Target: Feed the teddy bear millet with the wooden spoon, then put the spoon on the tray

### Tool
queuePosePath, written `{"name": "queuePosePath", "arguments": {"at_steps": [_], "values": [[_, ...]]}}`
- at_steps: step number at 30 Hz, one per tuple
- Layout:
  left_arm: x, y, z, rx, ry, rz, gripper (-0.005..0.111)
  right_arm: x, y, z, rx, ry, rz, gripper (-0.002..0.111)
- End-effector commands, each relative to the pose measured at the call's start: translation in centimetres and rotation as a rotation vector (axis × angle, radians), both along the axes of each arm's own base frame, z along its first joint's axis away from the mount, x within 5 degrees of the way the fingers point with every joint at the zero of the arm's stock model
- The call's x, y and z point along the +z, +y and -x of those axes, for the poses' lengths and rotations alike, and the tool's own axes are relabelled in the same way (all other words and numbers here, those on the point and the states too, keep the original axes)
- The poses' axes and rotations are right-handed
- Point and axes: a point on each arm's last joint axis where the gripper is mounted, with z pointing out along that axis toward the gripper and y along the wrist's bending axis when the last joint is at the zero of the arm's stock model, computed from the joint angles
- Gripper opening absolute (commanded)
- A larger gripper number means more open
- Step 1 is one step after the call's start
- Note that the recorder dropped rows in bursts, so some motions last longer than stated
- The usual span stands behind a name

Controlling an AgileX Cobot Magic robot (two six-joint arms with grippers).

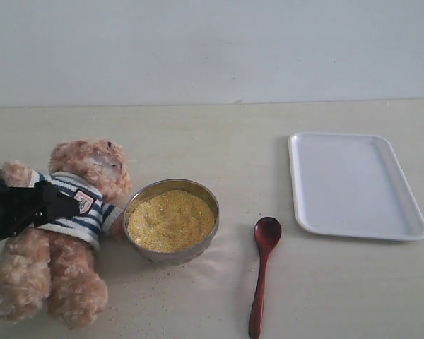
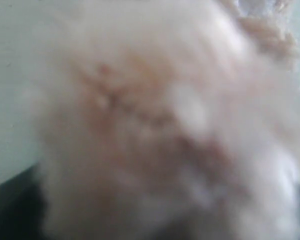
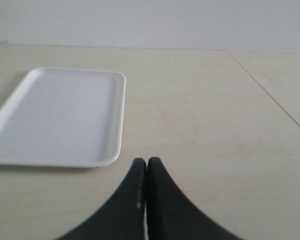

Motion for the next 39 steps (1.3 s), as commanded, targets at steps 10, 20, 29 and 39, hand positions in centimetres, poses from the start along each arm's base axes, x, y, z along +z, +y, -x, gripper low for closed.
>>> {"name": "queuePosePath", "arguments": {"at_steps": [10, 20, 29, 39], "values": [[1.9, 0.1, -1.8, -0.009, -0.092, 0.017, 0.005, 0.1, 0.0, 0.0, 0.000, -0.009, -0.002, 0.000], [10.4, -0.2, -0.2, -0.024, -0.323, 0.313, 0.005, 0.1, 0.0, 0.0, 0.000, -0.009, -0.002, 0.000], [12.7, 0.4, 1.2, 0.064, -0.391, 0.263, 0.005, 0.1, 0.0, 0.0, 0.001, -0.008, 0.002, 0.000], [12.7, 0.4, 1.2, 0.078, -0.383, 0.274, 0.005, 4.1, 0.3, -0.2, -0.018, -0.512, -1.070, 0.000]]}}
